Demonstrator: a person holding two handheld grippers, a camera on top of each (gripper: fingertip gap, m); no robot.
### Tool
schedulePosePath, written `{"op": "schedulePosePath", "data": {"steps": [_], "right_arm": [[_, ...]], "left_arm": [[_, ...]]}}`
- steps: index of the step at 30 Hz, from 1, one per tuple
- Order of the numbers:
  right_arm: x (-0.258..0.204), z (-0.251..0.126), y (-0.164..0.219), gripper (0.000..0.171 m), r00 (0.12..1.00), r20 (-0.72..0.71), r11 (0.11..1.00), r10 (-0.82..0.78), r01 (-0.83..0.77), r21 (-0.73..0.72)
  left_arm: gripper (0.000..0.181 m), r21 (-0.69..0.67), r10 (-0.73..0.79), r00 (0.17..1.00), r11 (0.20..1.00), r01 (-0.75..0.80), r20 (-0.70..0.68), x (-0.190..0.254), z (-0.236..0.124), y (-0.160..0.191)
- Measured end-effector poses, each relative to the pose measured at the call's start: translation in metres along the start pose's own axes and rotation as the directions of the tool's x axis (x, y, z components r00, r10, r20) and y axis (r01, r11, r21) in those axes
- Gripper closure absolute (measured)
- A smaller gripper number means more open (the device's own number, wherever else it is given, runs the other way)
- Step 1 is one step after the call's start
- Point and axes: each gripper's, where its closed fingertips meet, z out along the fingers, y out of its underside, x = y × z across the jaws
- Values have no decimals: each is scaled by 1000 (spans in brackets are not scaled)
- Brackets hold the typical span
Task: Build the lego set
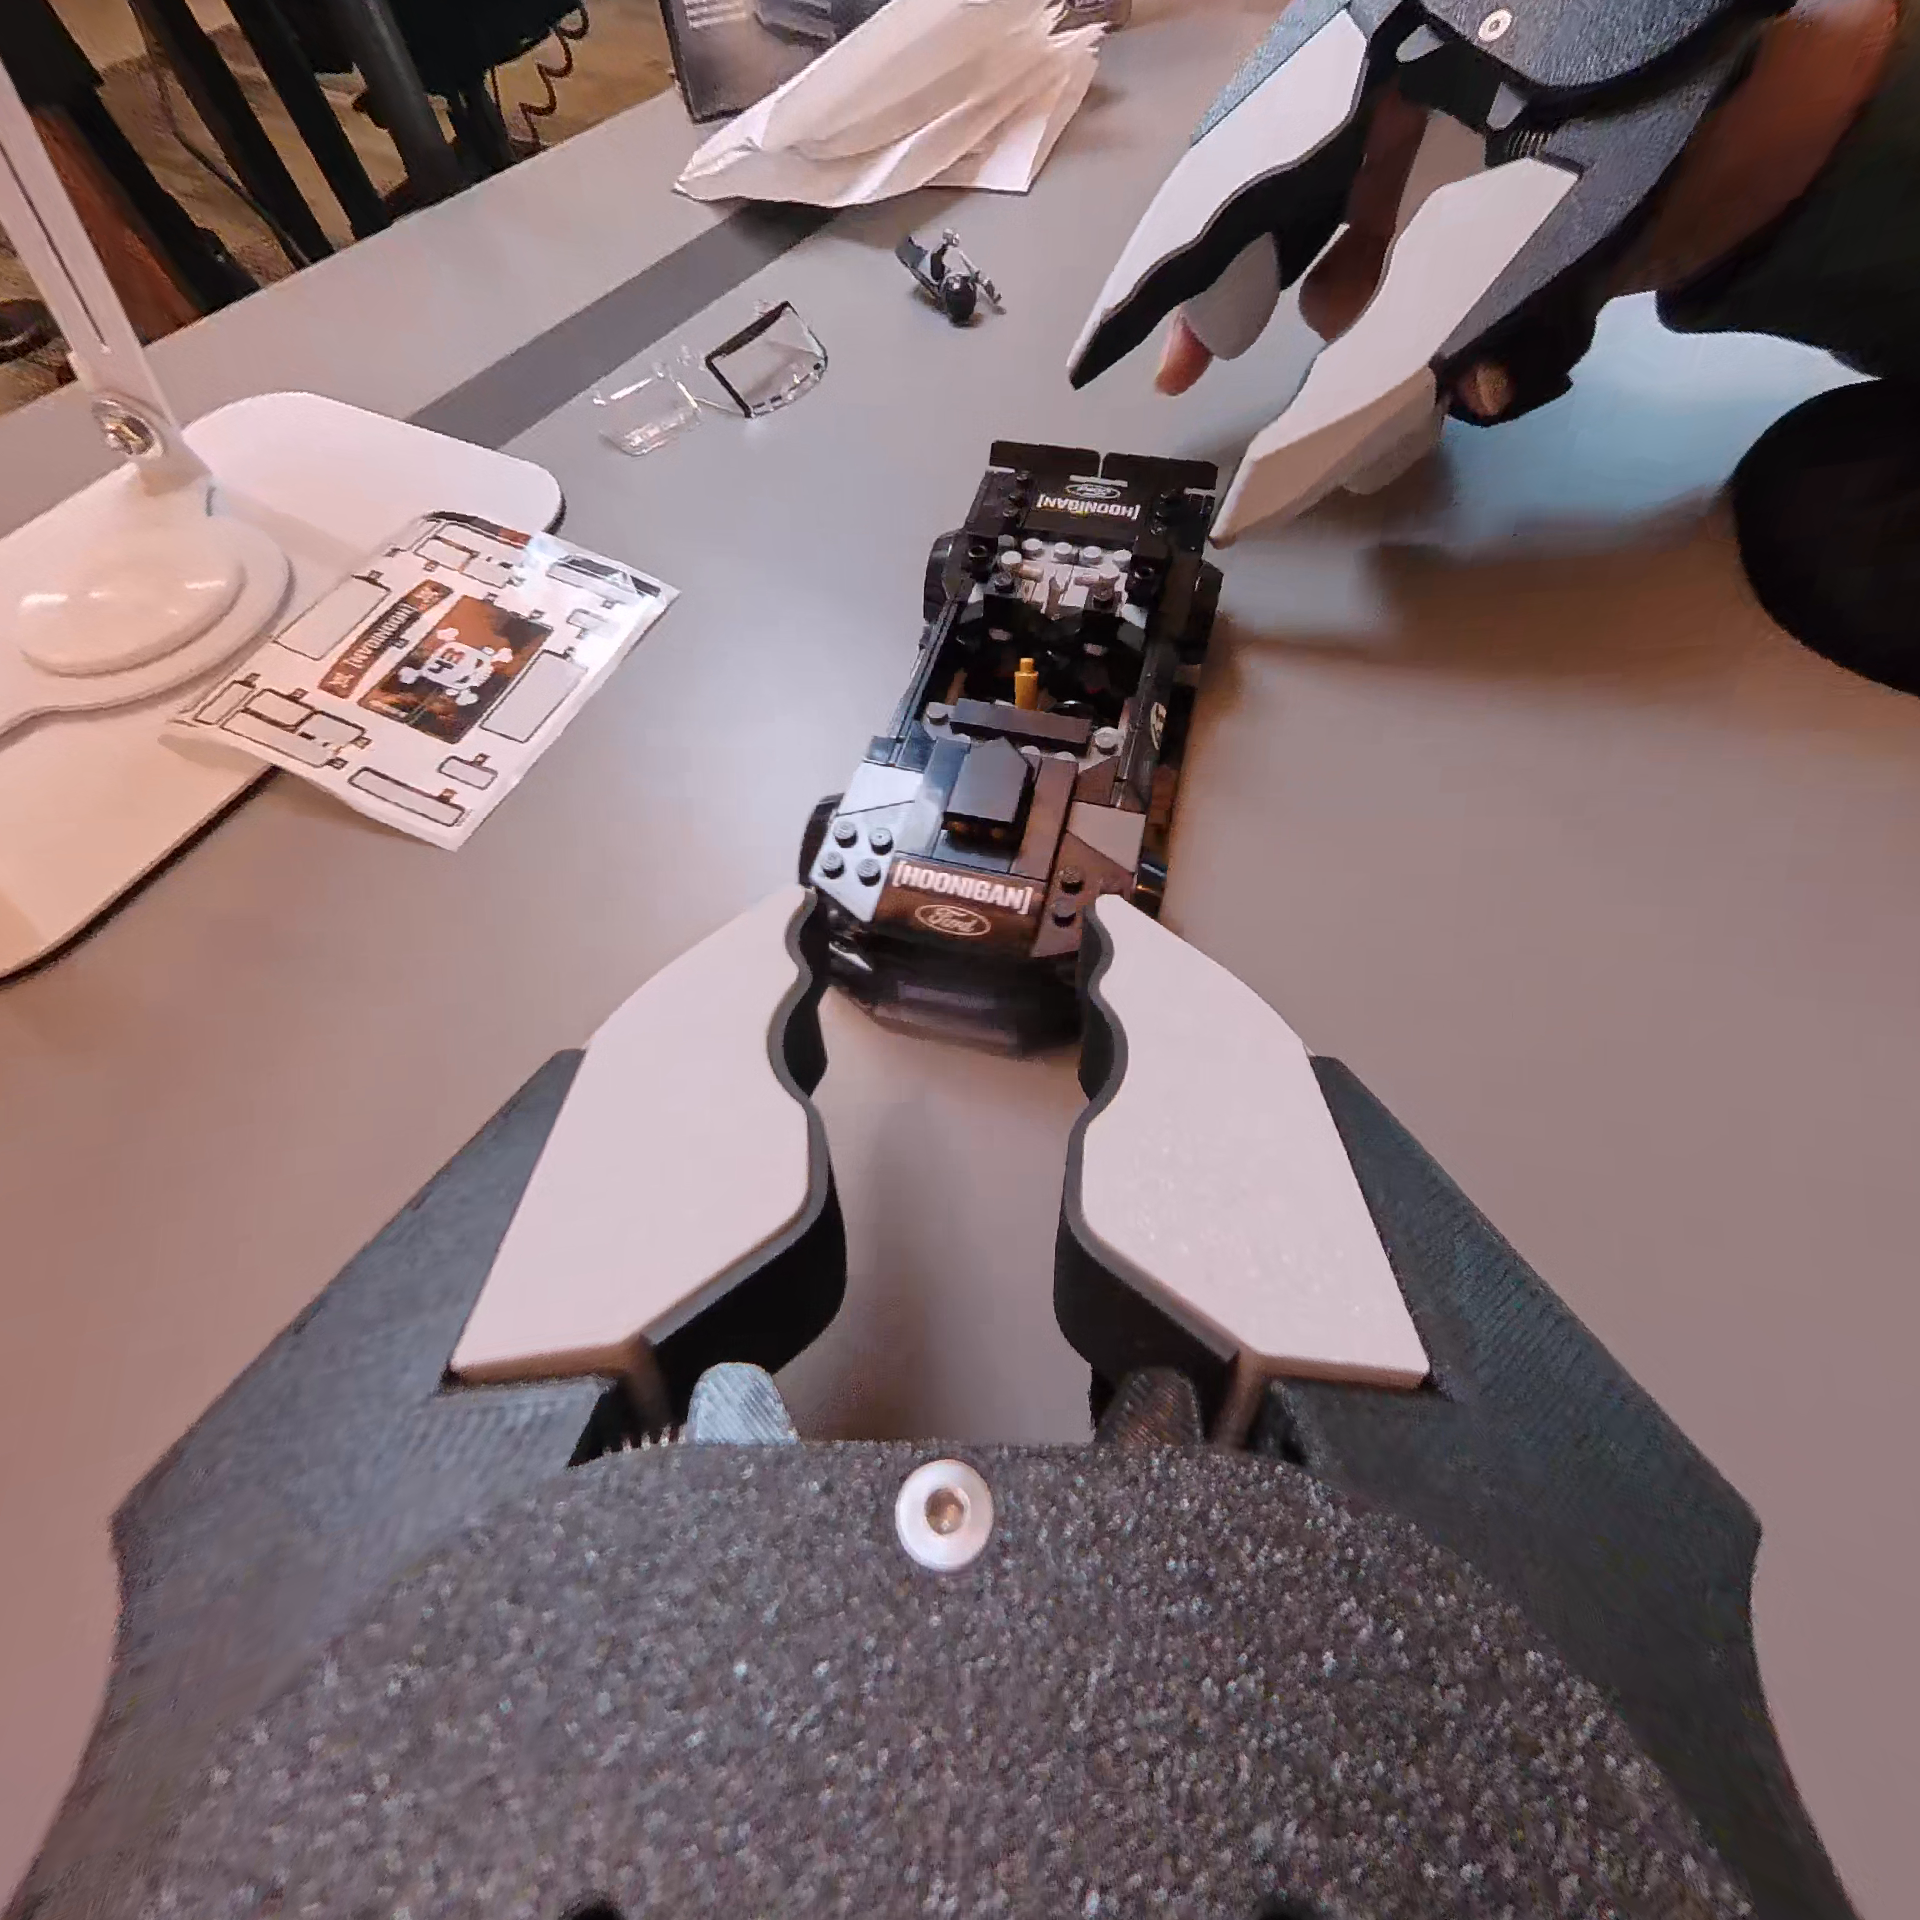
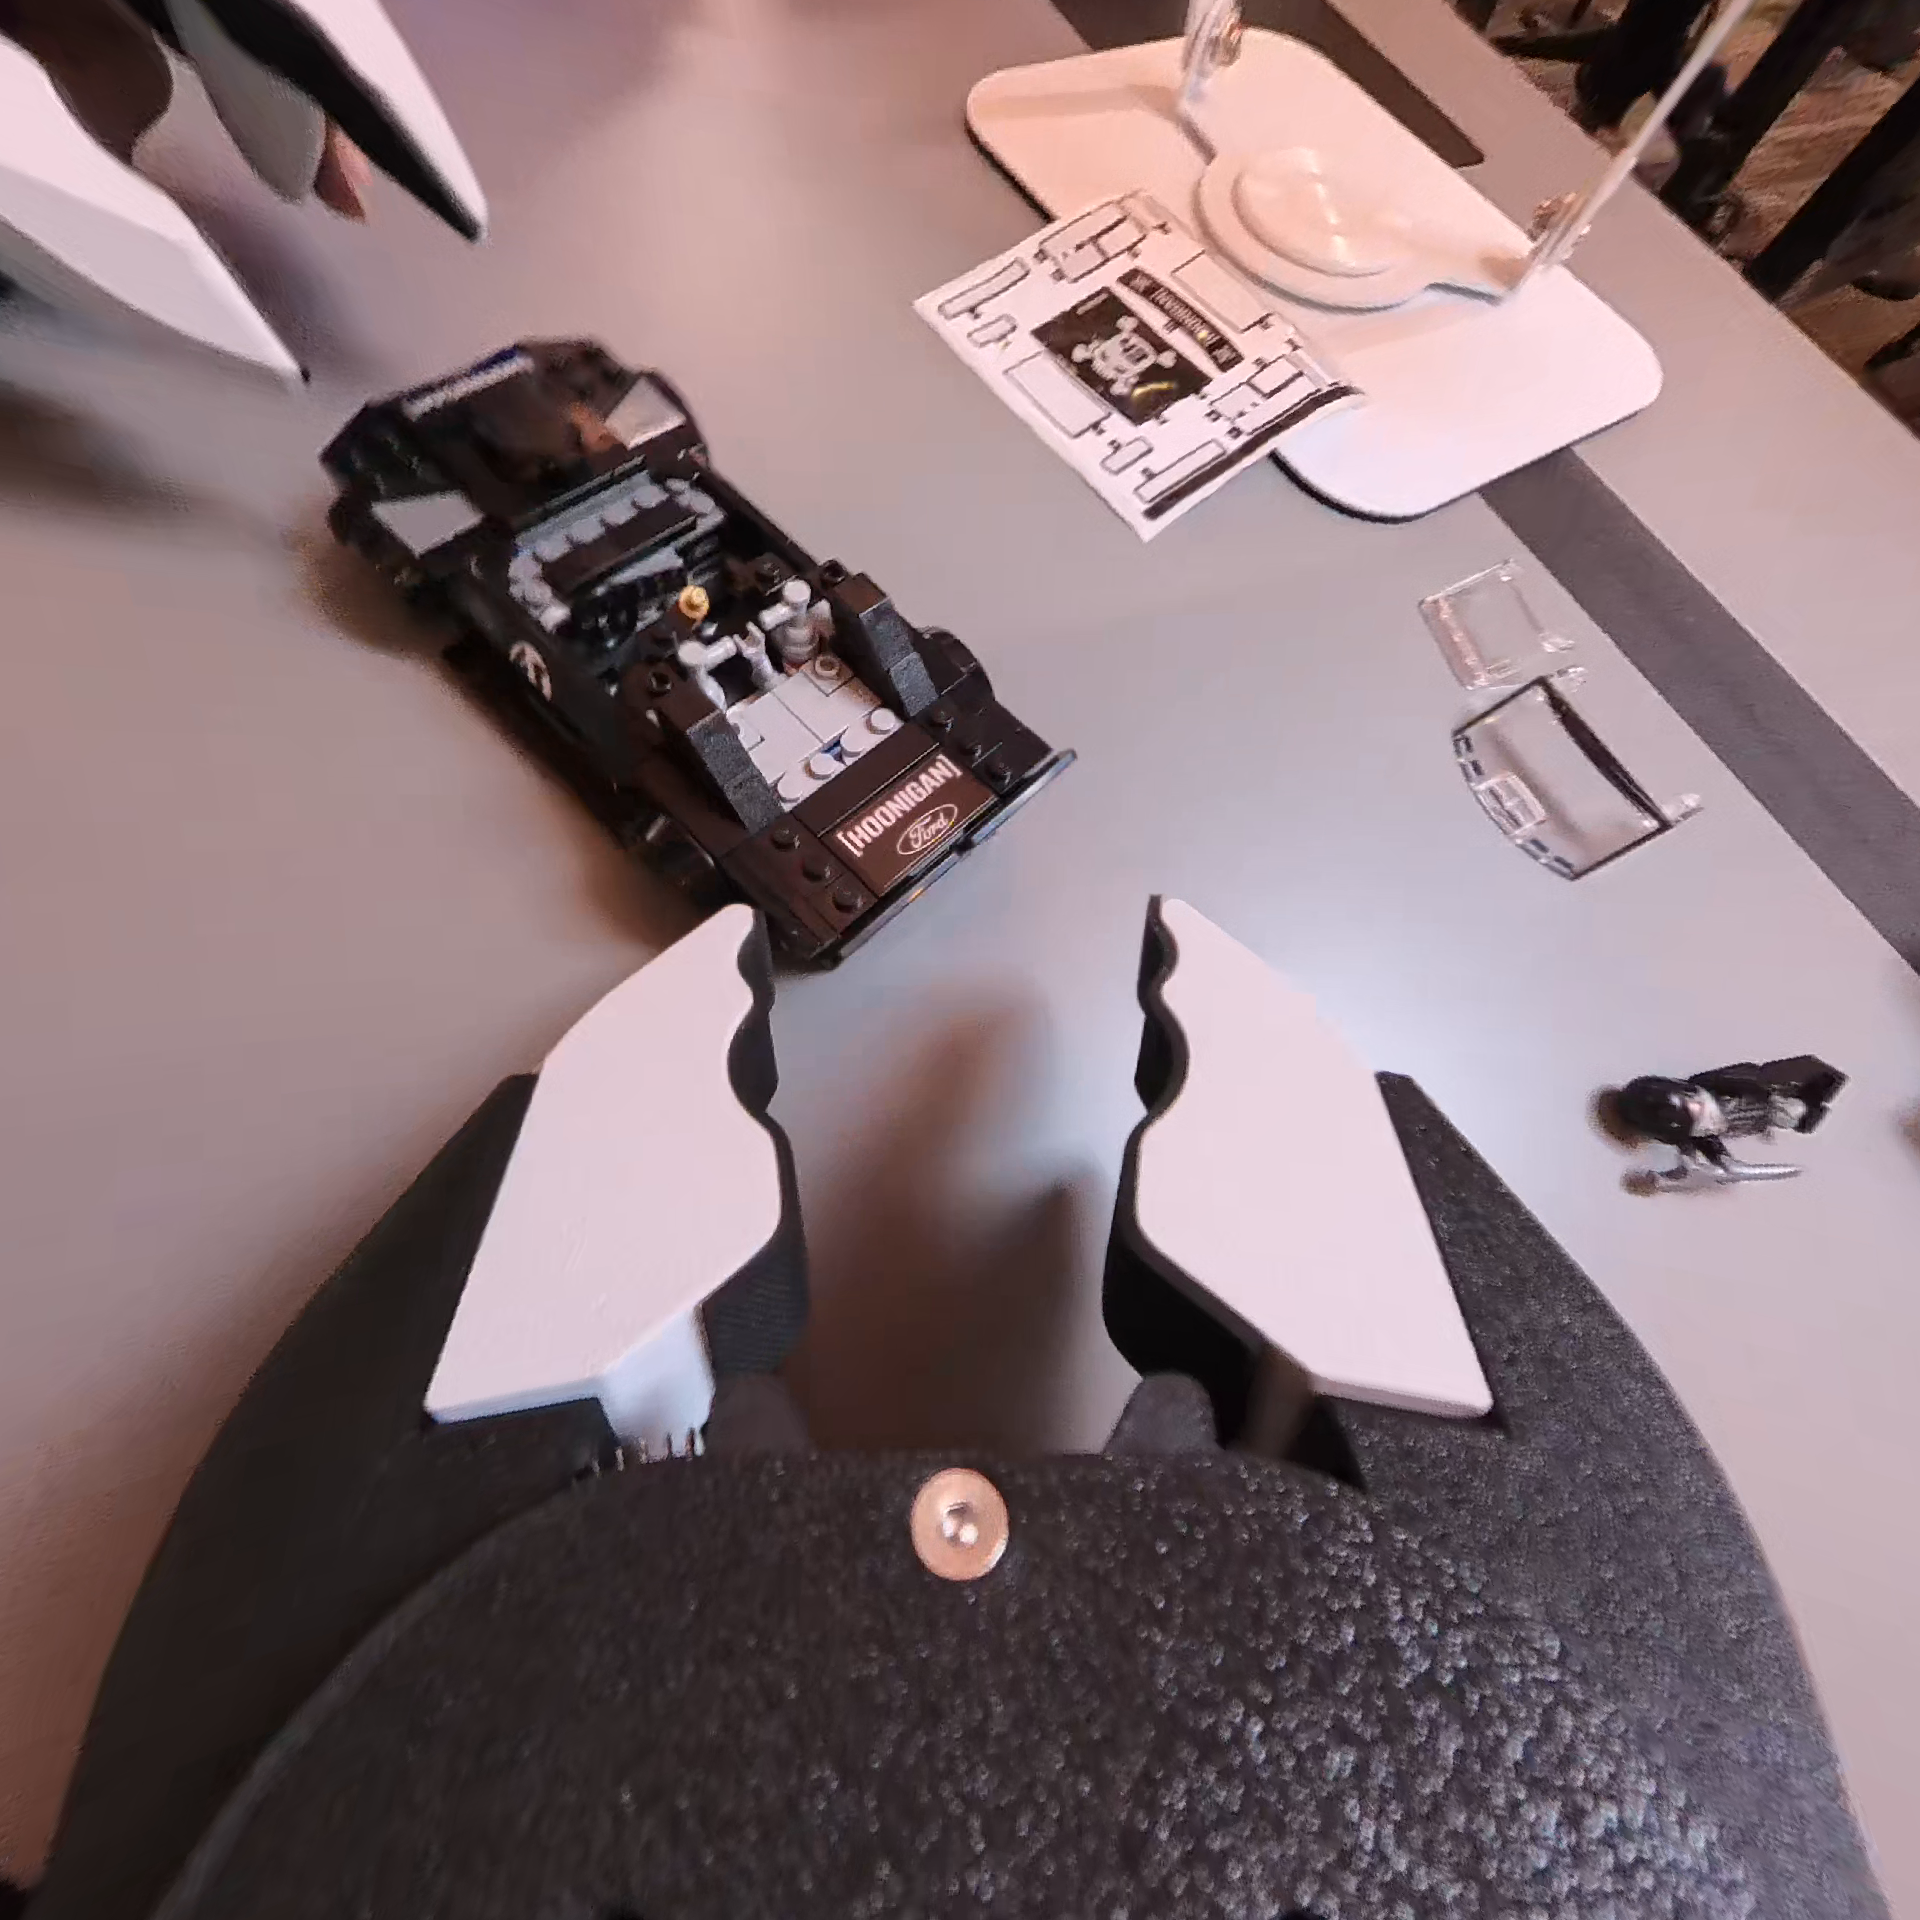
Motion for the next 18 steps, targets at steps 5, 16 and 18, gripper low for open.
{"op": "schedulePosePath", "data": {"steps": [5, 16, 18], "right_arm": [[-1, -5, -12, 107, 998, -4, 997, 56, -55, 54], [7, -27, -78, 103, 980, -167, 950, 111, -55, 307], [7, -32, -91, 129, 973, -210, 940, 92, -15, 339]], "left_arm": [[140, 26, 9, 1000, 1000, -10, 23, -2, -4, -4], [181, 355, -55, 983, 935, -10, 173, -27, -55, -56], [181, 377, -75, 975, 926, -10, 209, -34, -61, -58]]}}
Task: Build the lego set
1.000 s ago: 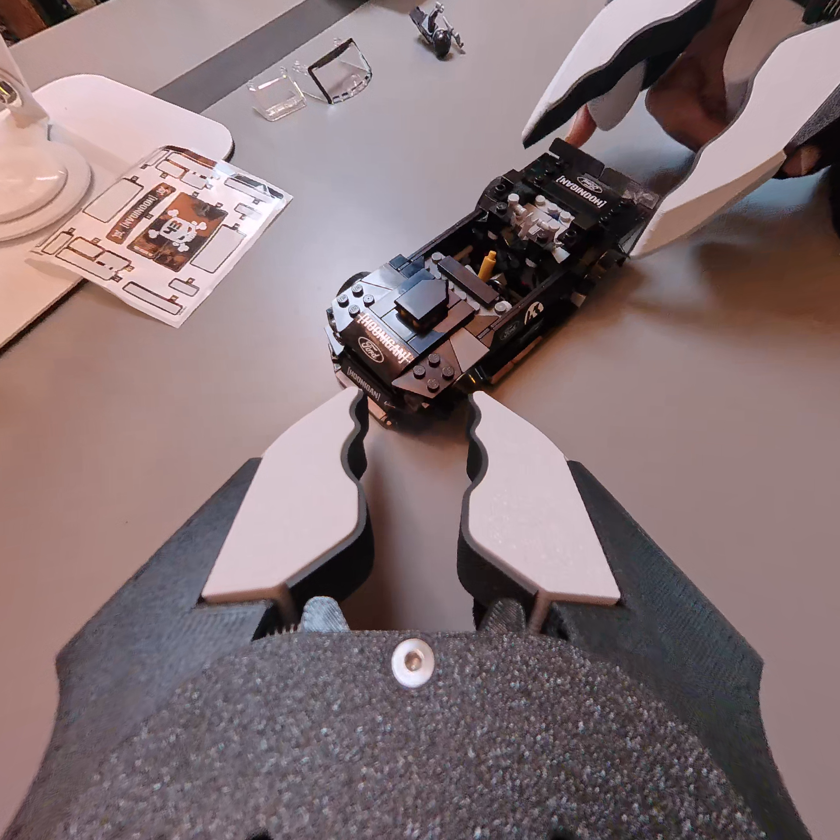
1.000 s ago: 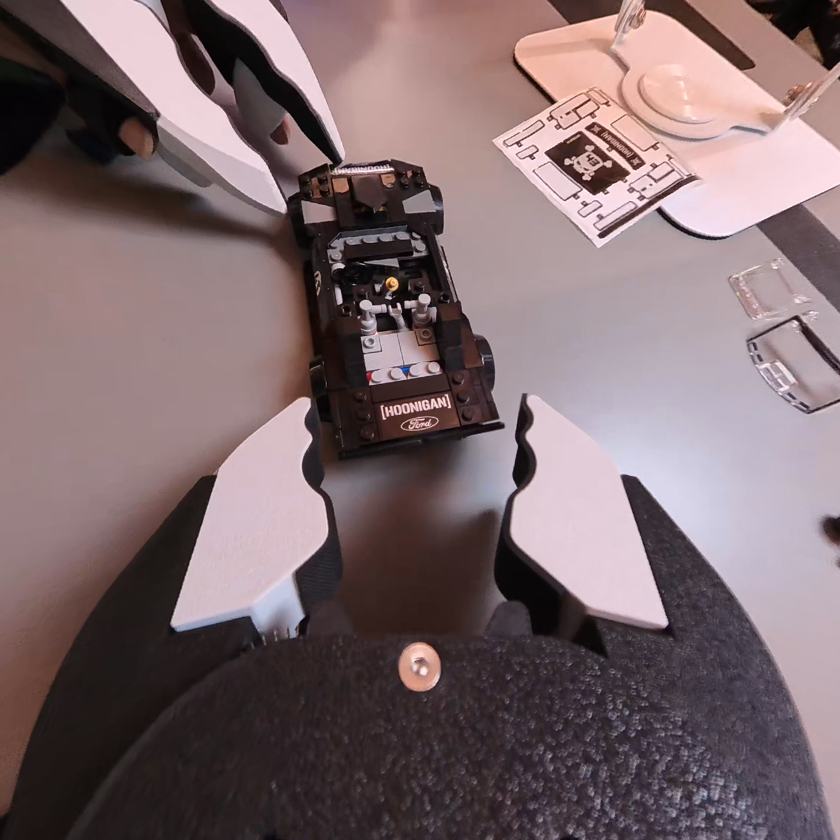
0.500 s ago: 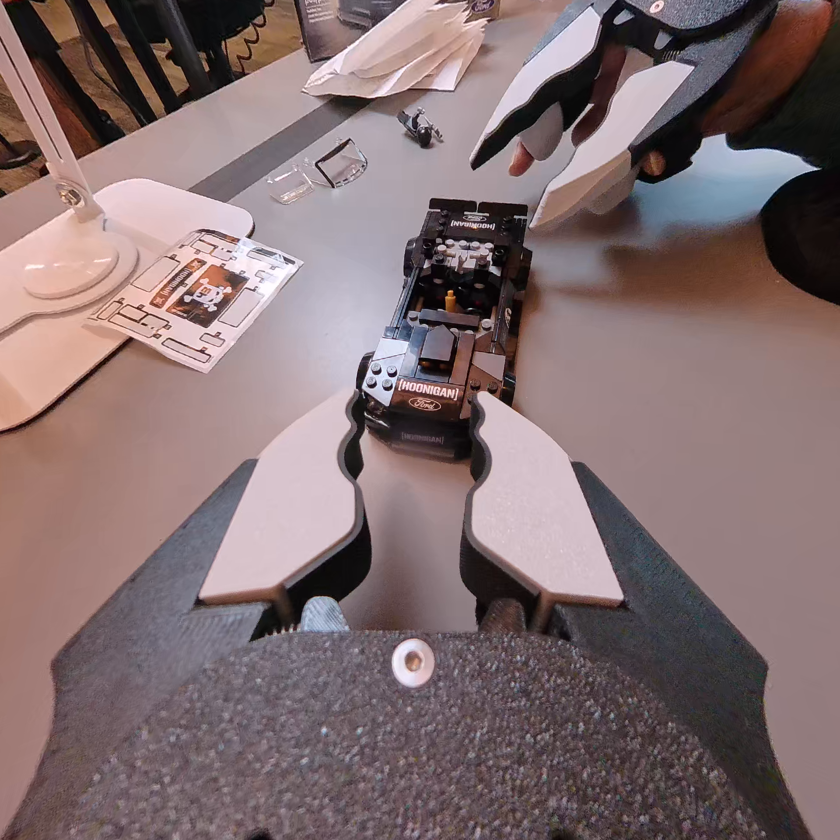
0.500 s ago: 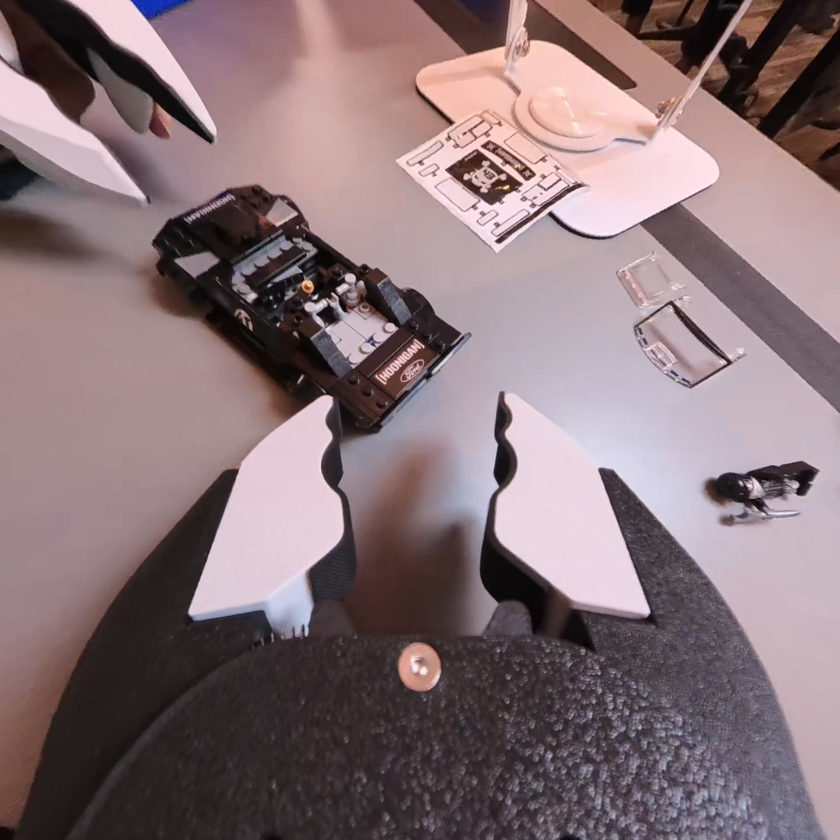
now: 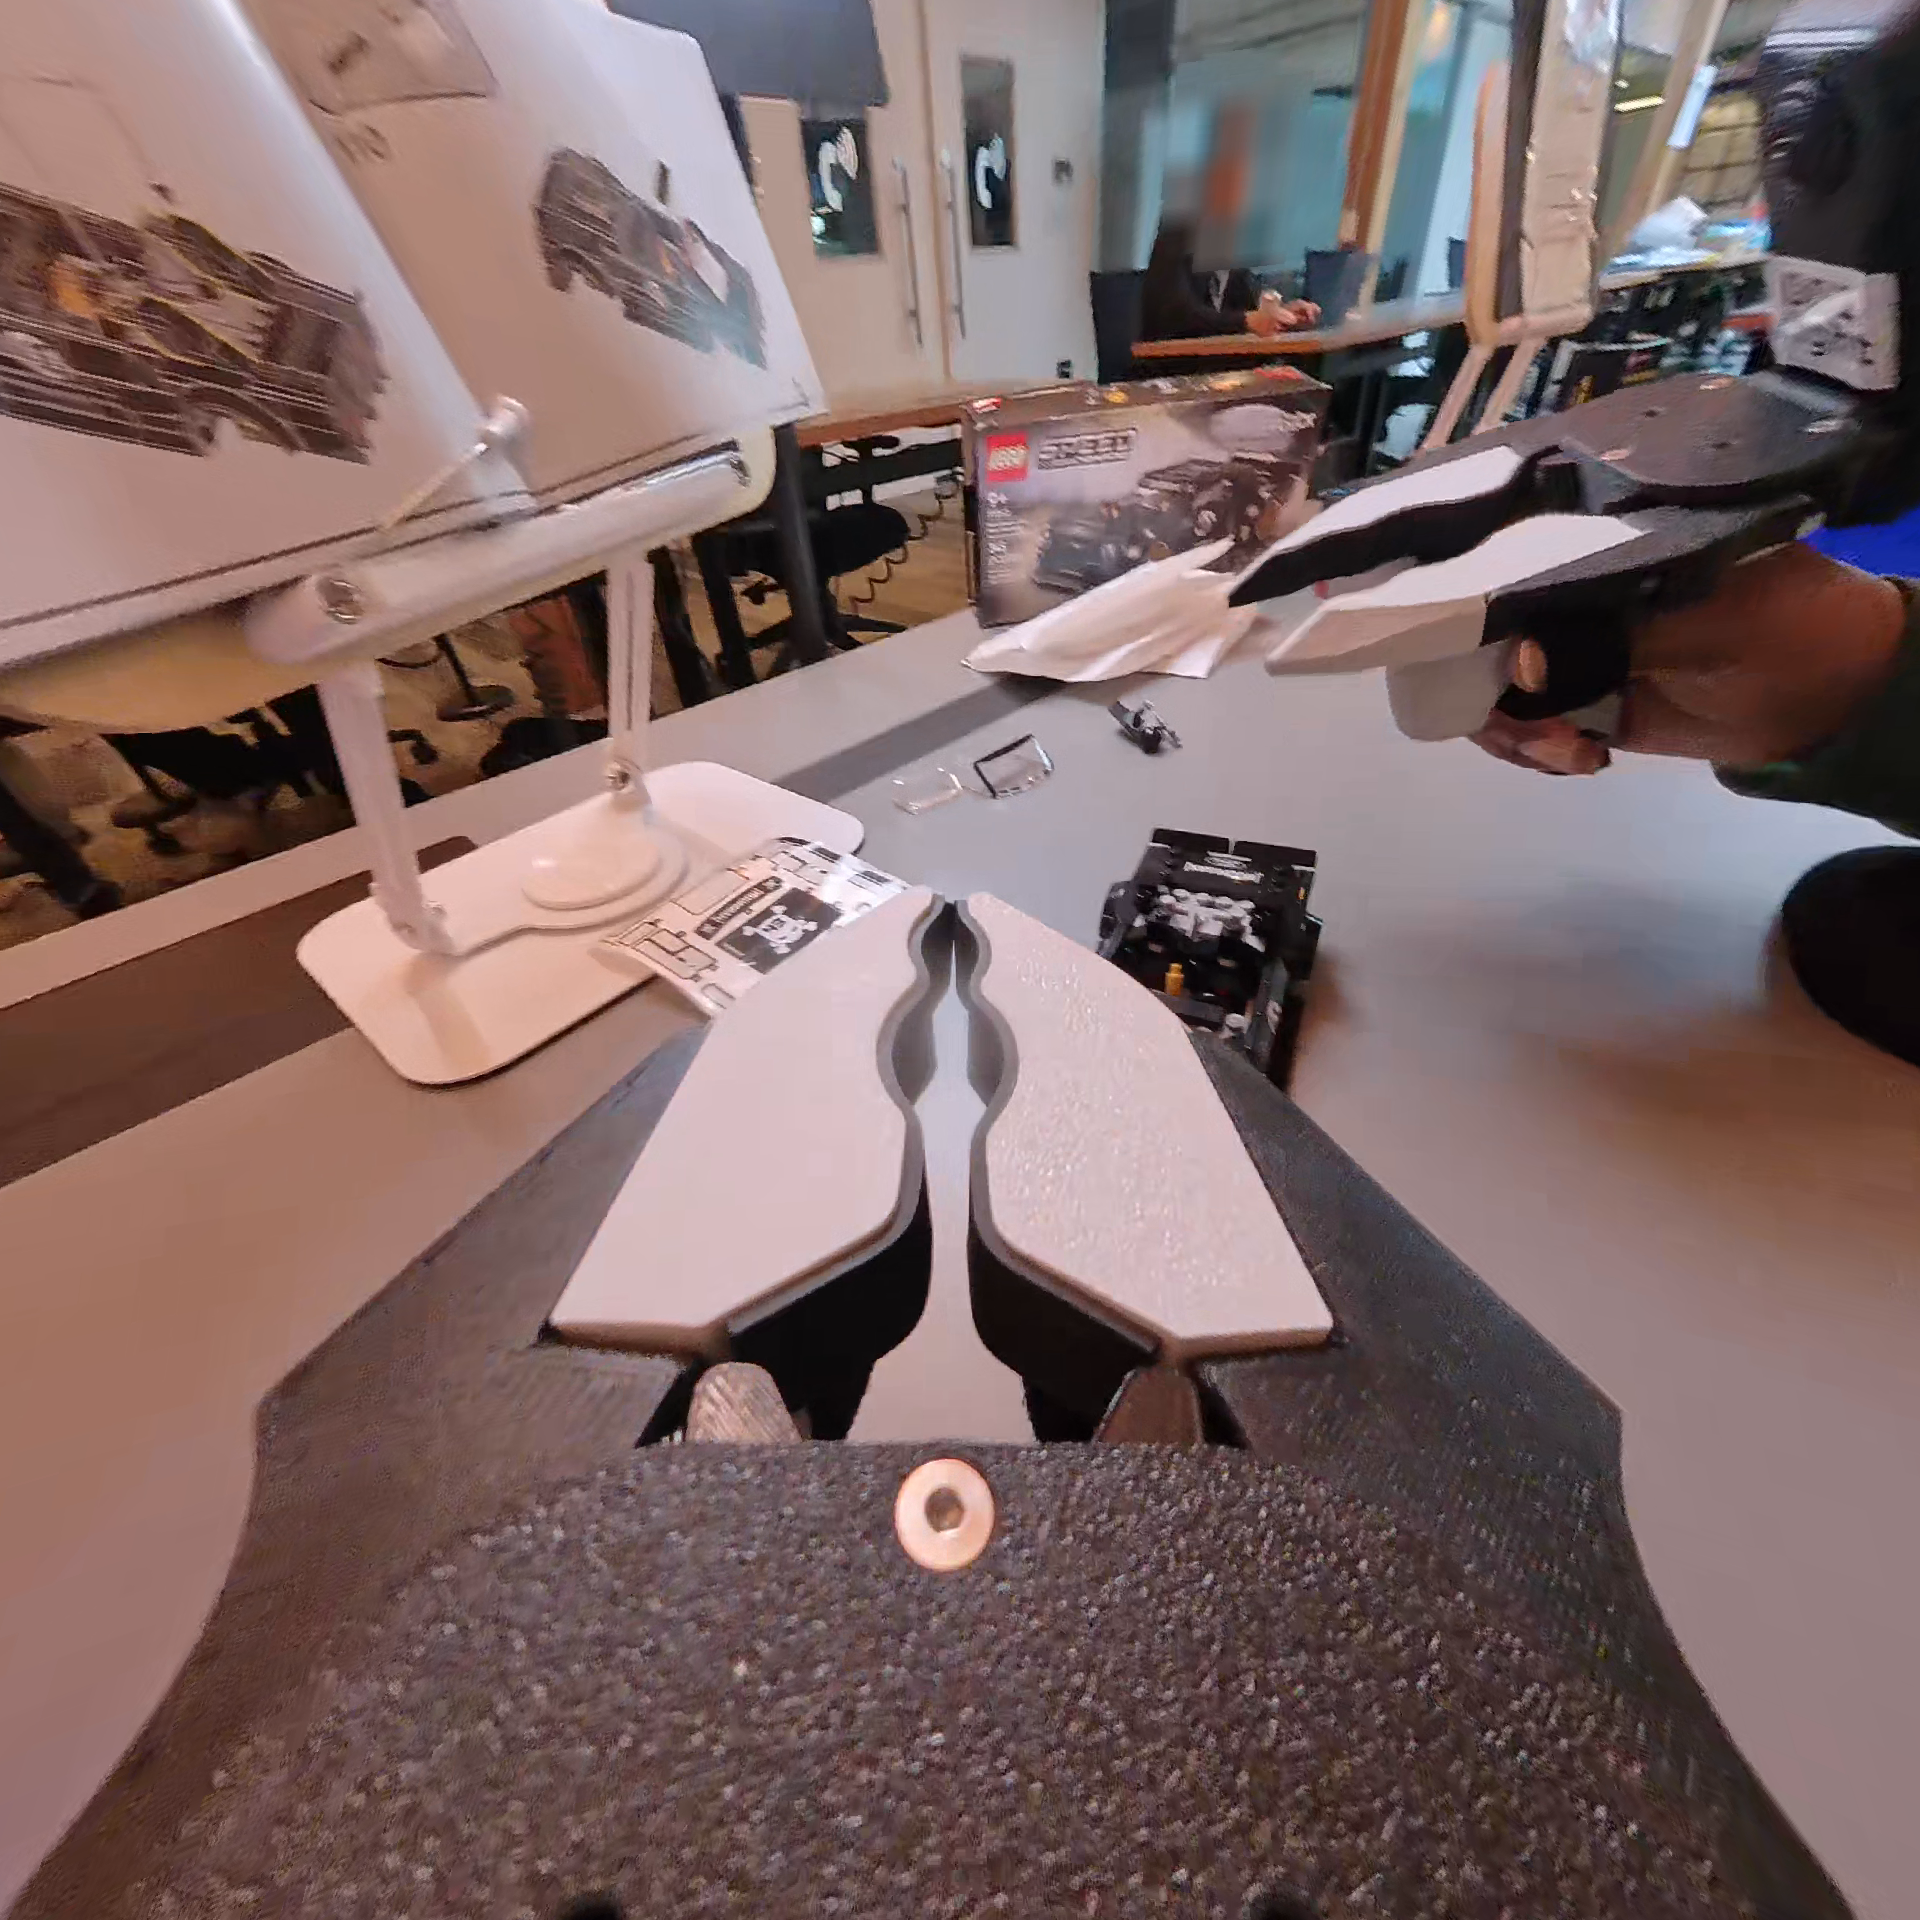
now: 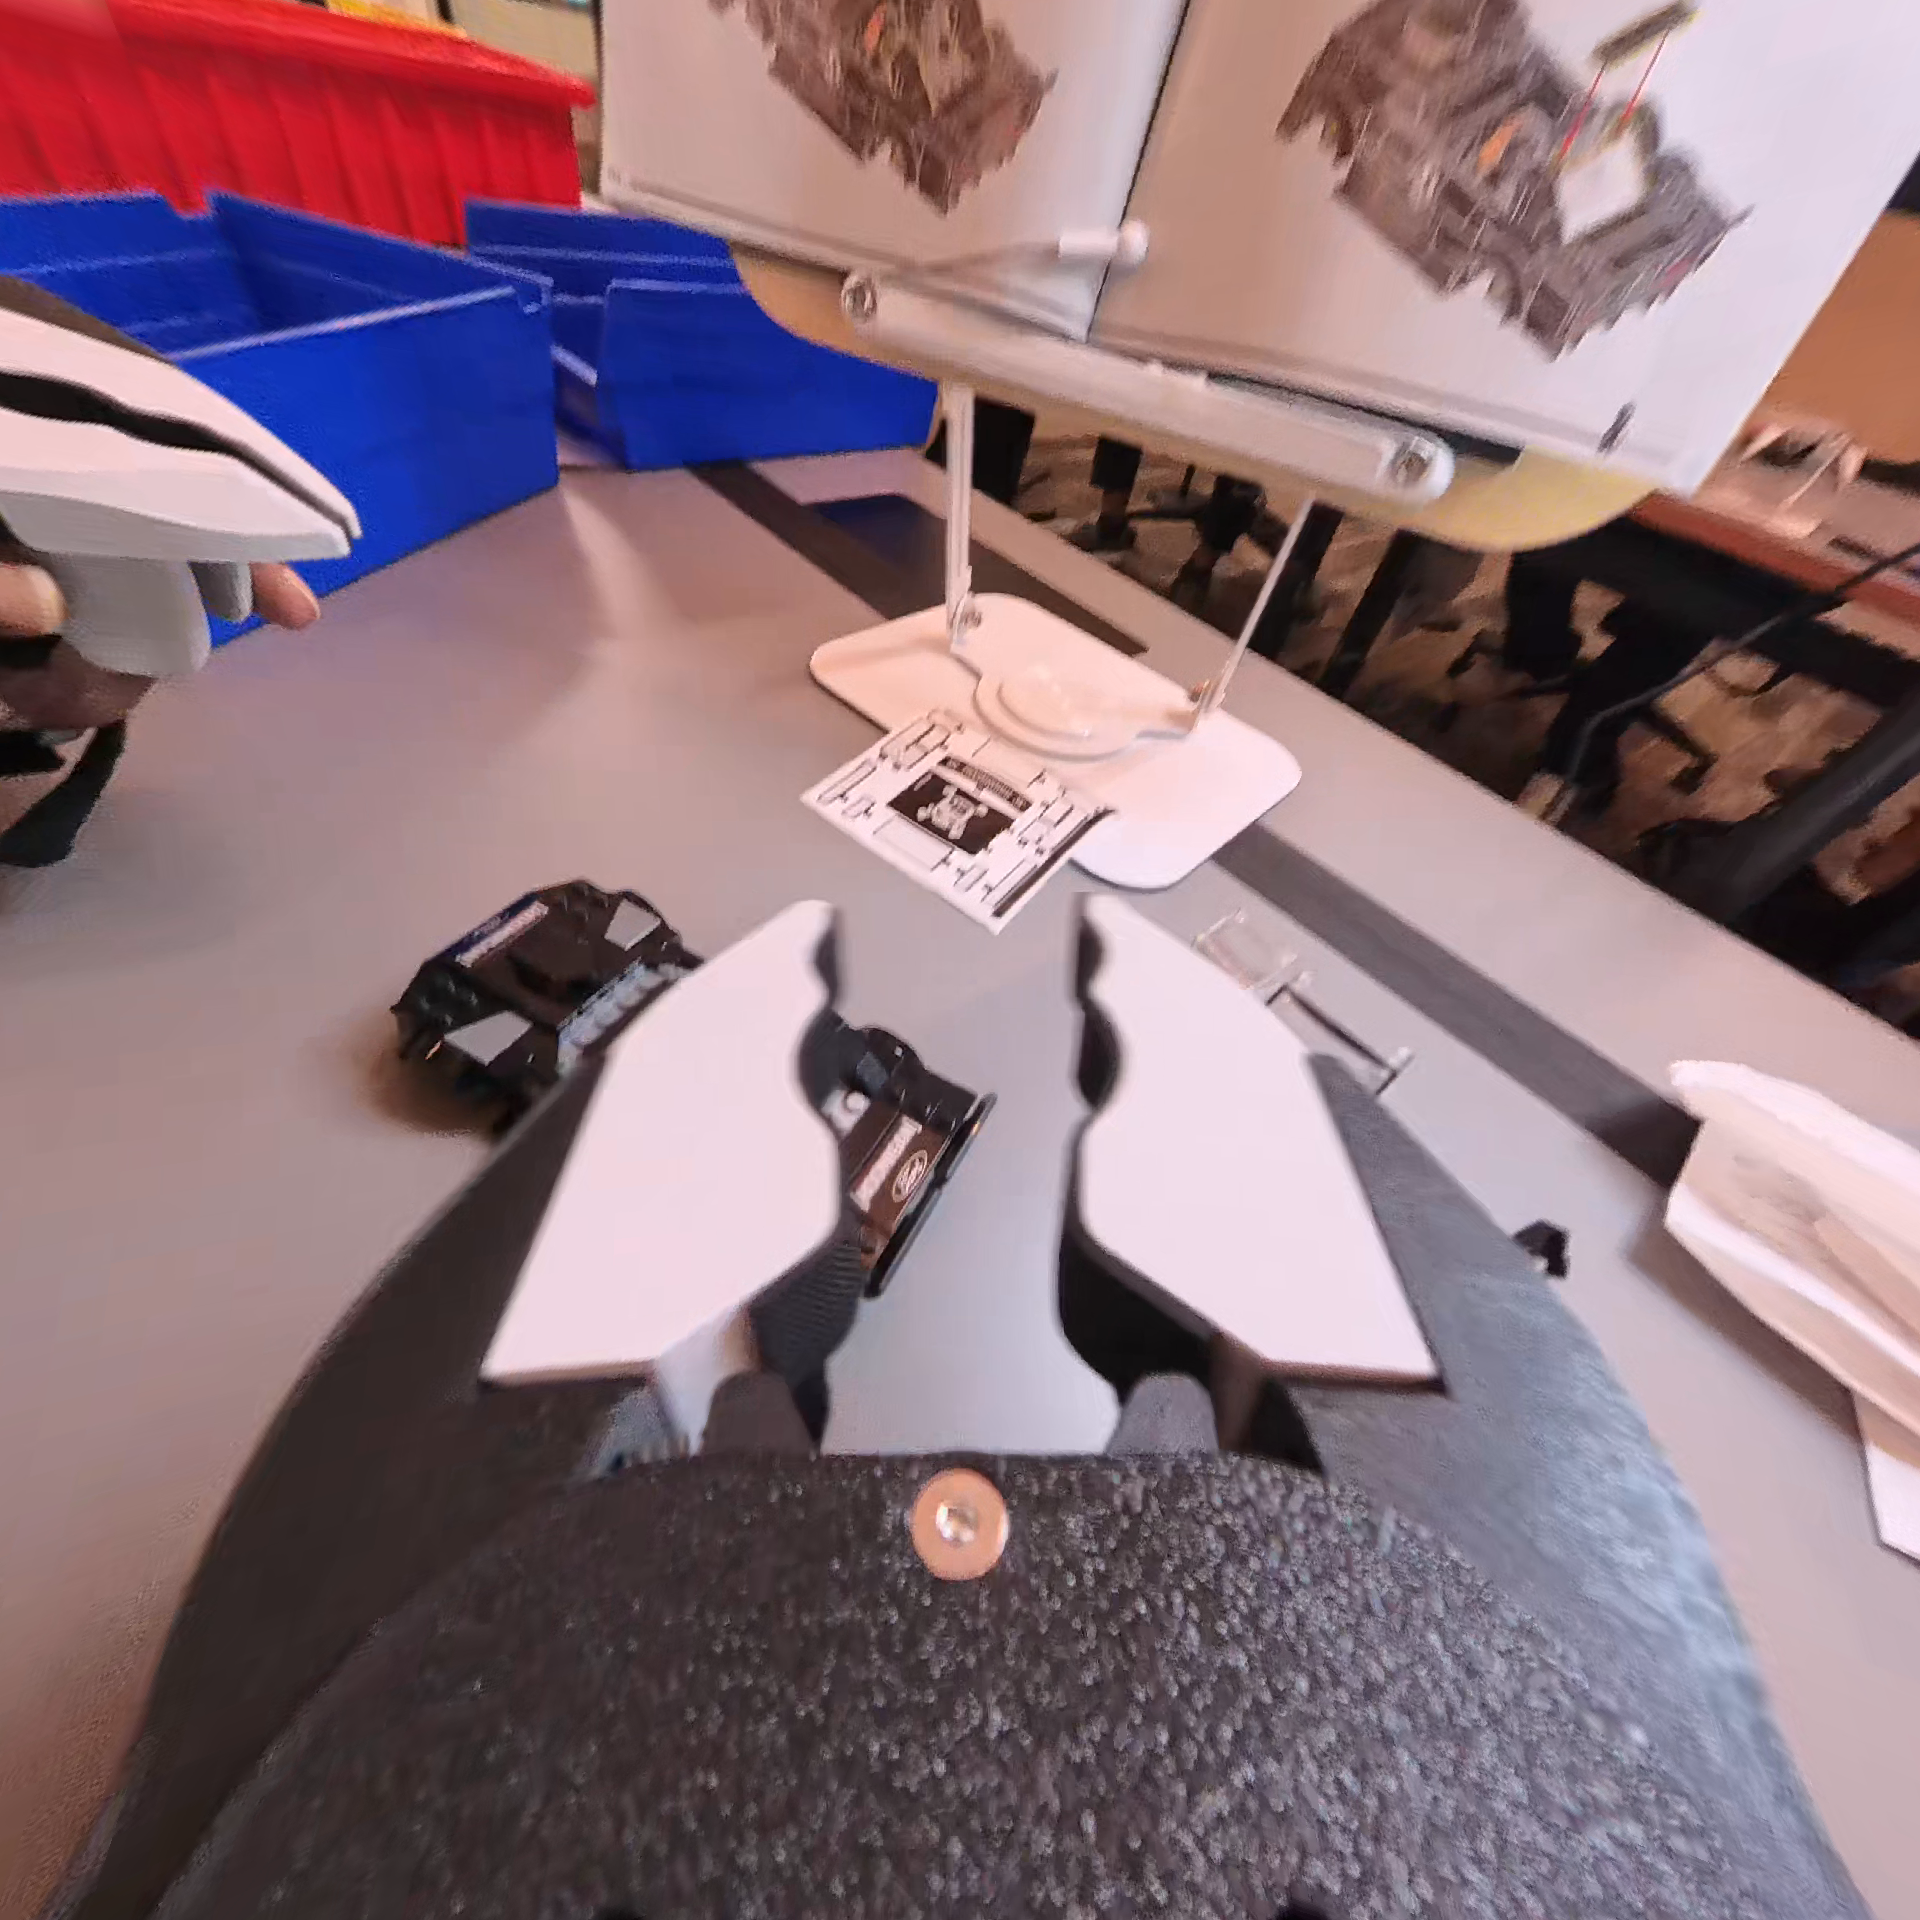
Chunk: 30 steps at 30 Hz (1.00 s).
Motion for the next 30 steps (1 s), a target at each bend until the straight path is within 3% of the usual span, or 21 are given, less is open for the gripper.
{"op": "schedulePosePath", "data": {"steps": [2, 6, 19, 27, 30], "right_arm": [[-2, 0, -14, 171, 1000, -22, 999, -22, 23, 47], [-8, 4, -35, 171, 999, -41, 993, -15, 20, 116], [10, 23, -36, 165, 991, -136, 988, -10, 30, 148], [83, 68, -111, 165, 946, -323, 967, -5, 87, 240], [101, 91, -133, 165, 945, -326, 962, 21, 70, 266]], "left_arm": [[181, 1, -17, 1000, 1000, 17, 21, -5, -1, 1], [181, 13, -59, 998, 998, 59, 38, -12, -1, 2], [181, 74, -180, 983, 981, 177, 33, -23, -3, 0], [181, 69, -164, 985, 985, 160, 57, -28, -3, 3], [181, 75, -162, 983, 985, 156, 82, -33, -4, 4]]}}
